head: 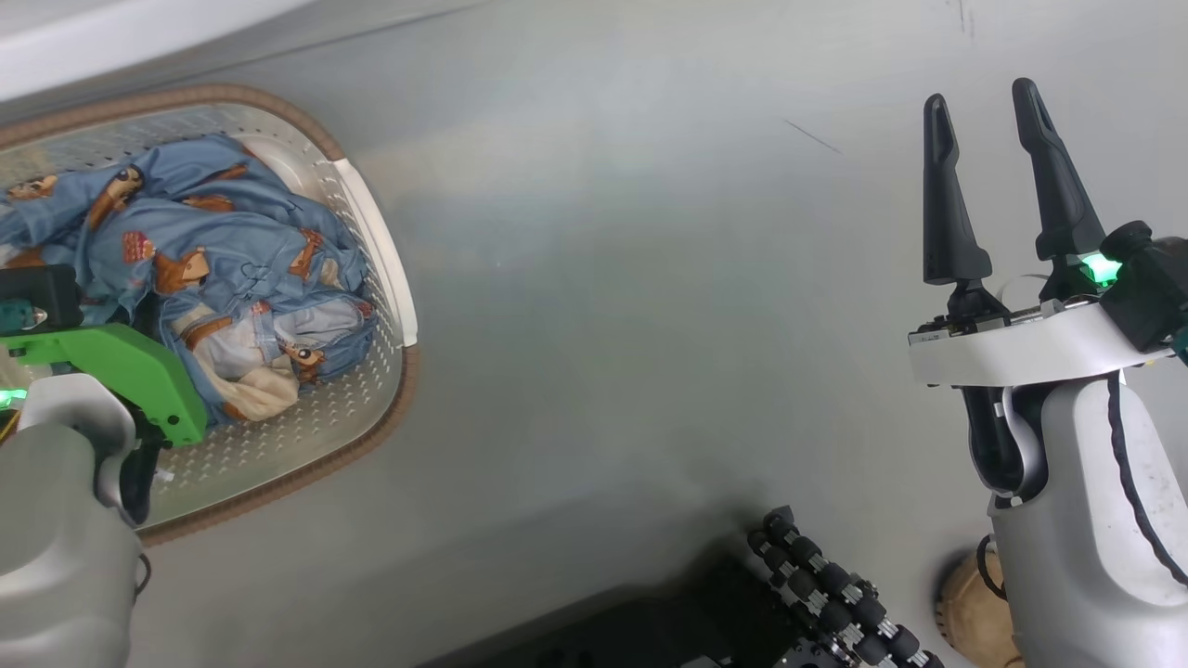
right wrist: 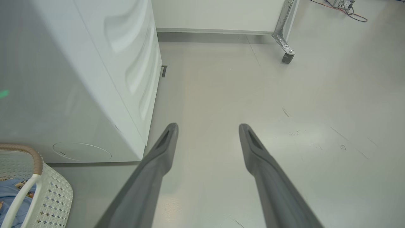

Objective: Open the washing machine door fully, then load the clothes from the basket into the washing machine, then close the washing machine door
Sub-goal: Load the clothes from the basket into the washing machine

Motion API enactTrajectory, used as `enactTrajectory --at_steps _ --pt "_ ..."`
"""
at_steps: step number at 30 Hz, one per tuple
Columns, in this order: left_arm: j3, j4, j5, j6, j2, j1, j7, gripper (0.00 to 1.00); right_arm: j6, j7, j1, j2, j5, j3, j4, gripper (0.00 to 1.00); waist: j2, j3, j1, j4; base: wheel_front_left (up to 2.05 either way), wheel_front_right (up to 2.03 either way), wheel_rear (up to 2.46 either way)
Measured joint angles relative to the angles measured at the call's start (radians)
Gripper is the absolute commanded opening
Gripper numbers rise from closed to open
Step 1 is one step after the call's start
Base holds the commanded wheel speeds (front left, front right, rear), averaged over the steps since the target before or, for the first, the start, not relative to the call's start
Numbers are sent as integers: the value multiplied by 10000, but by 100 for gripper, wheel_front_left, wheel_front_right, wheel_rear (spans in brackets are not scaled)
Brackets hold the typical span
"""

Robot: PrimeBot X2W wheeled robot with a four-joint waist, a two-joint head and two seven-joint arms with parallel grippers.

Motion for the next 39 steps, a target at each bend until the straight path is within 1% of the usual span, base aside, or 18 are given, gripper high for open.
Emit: enactTrajectory --at_steps 6,12,16,27,32,34,39 --pt "4 -2 -2 0 -382 166 -1476 0 2 0 -10 0 -6 -13 205 100 0 -523 0 257 0 0 0" --pt "-6 29 -134 0 -974 613 -2635 0 2 0 -93 -8 -102 -286 364 100 0 -1214 -1 622 0 0 0" --pt "-6 -10 -291 0 -1198 834 -3425 0 2 0 -101 -10 -174 -464 514 100 0 -1708 -1 926 0 0 0" --pt "633 -809 -362 0 -1417 1613 -3436 0 2 0 46 -23 -272 -861 874 100 0 -3203 -1 1774 0 0 0" --pt "1246 -2242 -314 17 -1490 1941 -3402 0 2 0 454 -25 -332 -886 1076 100 0 -3927 -1 2111 0 0 0" --pt "1444 -2729 -255 88 -1528 2126 -3404 0 2 0 660 -23 -364 -894 1156 100 0 -4222 -1 2232 0 0 0" --pt "1779 -3764 236 253 -1693 2857 -3404 0 2 0 1106 -23 -370 -913 1296 100 0 -4968 -1 2481 0 0 0"
